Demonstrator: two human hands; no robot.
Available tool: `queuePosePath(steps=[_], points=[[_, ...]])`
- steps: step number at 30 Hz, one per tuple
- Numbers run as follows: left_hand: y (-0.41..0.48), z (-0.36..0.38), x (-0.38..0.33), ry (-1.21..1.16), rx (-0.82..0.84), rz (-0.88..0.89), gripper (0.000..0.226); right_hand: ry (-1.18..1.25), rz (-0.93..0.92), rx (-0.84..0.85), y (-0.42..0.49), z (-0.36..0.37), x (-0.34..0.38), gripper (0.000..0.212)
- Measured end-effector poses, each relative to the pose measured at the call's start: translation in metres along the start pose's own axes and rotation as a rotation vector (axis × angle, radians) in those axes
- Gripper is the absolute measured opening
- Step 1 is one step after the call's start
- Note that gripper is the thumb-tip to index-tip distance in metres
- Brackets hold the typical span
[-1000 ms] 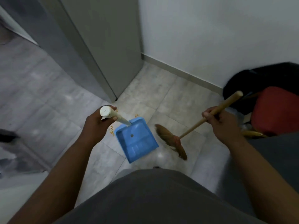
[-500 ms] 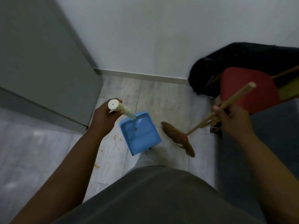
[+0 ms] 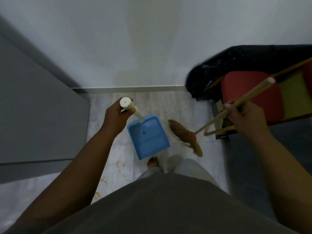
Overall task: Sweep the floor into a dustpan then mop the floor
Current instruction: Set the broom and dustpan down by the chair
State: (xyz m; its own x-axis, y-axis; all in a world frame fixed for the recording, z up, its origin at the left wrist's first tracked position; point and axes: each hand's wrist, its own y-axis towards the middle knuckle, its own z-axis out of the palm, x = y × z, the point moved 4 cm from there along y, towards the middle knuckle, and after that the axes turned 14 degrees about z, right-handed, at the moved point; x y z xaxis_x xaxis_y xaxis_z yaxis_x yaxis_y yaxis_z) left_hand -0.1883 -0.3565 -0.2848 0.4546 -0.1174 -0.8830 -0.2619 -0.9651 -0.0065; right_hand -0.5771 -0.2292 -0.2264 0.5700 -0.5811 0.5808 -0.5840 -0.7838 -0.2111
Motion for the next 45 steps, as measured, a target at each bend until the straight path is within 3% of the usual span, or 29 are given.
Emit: queuePosePath(steps=[5, 11, 19, 31, 40, 45], points=[[0.068, 0.025, 0.007, -0.007, 0.003, -0.085, 0.037, -0.017, -0.003, -0.046, 0.053, -0.002, 0.006, 0.019], [0.146, 0.059, -0.002, 0.049, 0.037, -0.133, 0.035, 0.011, 0.022, 0.018, 0.133, 0.001, 0.004, 0.016], [0.25, 0.112, -0.007, 0.316, 0.25, -0.113, 0.037, 0.14, 0.147, 0.029, 0.235, -0.01, 0.005, 0.011], [0.36, 0.196, 0.024, 0.385, 0.448, 0.012, 0.042, 0.218, 0.151, 0.06, 0.301, 0.009, 0.026, 0.009], [0.422, 0.233, 0.057, 0.344, 0.433, -0.035, 0.043, 0.204, 0.104, 0.164, 0.335, 0.059, 0.042, 0.008], [0.449, 0.241, 0.065, 0.274, 0.406, -0.071, 0.046, 0.189, 0.153, 0.214, 0.362, 0.09, 0.056, 0.021]])
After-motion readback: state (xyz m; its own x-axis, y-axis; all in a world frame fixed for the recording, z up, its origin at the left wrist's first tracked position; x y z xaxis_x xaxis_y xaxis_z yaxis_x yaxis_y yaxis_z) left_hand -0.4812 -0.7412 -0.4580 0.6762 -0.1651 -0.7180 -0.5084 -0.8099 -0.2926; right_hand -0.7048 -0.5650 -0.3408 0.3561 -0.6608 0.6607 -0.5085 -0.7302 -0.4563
